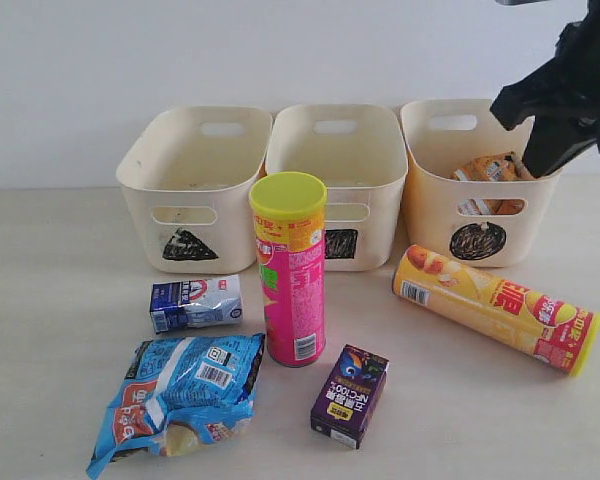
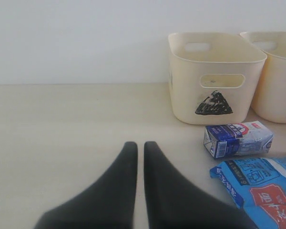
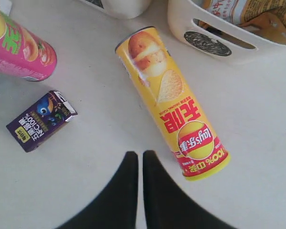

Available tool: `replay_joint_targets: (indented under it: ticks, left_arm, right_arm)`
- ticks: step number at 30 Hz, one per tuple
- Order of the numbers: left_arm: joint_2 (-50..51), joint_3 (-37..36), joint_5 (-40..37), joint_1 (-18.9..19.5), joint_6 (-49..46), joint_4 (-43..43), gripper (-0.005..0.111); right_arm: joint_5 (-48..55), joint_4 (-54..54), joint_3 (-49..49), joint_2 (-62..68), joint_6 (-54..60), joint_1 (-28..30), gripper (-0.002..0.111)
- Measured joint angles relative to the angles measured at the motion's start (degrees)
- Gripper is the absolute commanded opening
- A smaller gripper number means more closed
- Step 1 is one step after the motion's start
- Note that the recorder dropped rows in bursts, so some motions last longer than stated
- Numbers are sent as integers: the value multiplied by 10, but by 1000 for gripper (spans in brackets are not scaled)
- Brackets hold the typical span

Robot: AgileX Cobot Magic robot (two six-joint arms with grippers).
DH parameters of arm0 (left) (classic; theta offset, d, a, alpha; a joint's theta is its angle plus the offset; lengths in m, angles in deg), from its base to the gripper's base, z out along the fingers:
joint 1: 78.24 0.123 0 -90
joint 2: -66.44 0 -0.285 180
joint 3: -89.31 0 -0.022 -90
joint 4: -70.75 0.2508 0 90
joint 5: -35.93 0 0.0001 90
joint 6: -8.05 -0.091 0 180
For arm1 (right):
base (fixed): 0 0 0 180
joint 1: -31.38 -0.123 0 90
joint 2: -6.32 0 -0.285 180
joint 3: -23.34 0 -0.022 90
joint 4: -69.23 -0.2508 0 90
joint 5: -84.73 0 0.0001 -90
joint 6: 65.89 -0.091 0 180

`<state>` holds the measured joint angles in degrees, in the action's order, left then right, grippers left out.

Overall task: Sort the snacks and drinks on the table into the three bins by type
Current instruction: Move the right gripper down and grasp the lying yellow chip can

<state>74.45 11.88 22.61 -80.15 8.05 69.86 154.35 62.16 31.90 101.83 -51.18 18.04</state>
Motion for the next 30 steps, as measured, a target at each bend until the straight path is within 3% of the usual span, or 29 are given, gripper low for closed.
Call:
replay_joint_targets:
  ticks: [5, 7, 11, 14, 16, 30]
  left_arm:
    - [0, 0, 0, 0, 0, 0, 4]
    - [0, 0, 0, 0, 0, 0, 4]
    - [0, 0, 0, 0, 0, 0, 4]
    - [0, 0, 0, 0, 0, 0, 4]
    - [0, 0, 0, 0, 0, 0, 4]
    - [0, 0, 0, 0, 0, 0, 4]
  right_arm:
    - [0, -4, -25, 0, 42, 0, 0]
    - [1, -4, -47, 0, 57, 0, 5]
    - [-15, 0, -83, 5, 78, 0, 37]
    - [-30, 2, -89, 23, 80, 0, 71]
    - [-35, 2, -89, 39, 82, 0, 80]
    - [-128, 2, -90, 139, 131, 0, 79]
